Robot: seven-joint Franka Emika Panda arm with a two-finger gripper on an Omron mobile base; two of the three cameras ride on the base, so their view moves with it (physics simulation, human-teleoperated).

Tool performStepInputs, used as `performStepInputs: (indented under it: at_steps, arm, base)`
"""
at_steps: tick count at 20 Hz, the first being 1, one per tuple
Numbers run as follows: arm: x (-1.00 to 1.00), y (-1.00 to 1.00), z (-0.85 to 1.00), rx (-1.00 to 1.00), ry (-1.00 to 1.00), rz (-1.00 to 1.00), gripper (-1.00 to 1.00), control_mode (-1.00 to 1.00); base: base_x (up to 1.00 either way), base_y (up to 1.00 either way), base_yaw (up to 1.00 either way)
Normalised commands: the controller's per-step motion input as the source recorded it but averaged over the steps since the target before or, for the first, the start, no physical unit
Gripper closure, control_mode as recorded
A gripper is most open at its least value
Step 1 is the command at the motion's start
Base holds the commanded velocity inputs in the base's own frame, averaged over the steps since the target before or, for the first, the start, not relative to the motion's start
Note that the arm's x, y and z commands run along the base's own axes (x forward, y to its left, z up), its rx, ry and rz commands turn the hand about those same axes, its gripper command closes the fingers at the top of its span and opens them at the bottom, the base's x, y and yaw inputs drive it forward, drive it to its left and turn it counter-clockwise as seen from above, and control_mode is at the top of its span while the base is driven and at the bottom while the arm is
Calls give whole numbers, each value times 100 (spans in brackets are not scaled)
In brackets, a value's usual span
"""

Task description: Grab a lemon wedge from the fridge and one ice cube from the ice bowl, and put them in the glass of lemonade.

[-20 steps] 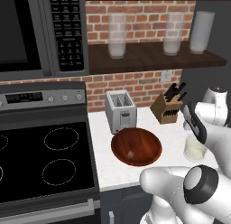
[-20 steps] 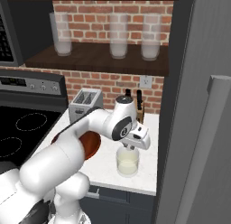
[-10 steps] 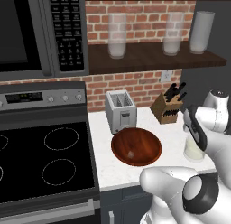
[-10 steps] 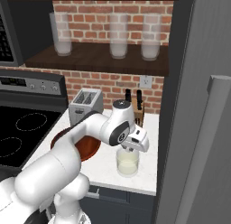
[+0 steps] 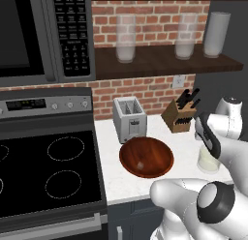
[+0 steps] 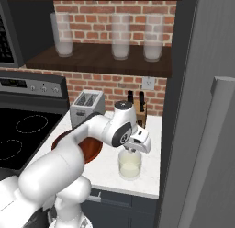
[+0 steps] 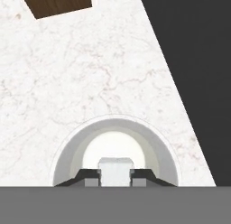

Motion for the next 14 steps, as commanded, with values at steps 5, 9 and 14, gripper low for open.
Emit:
performStepInputs:
  at_steps: [5,9,14]
  arm:
    - [0,0,-4,0,0,0,100,-100]
    - [0,0,0,0,0,0,-100,-100]
    - [0,0,0,0,0,0,-100,-100]
  base:
    - [0,0,0]
    - [0,0,0]
    - [0,0,0]
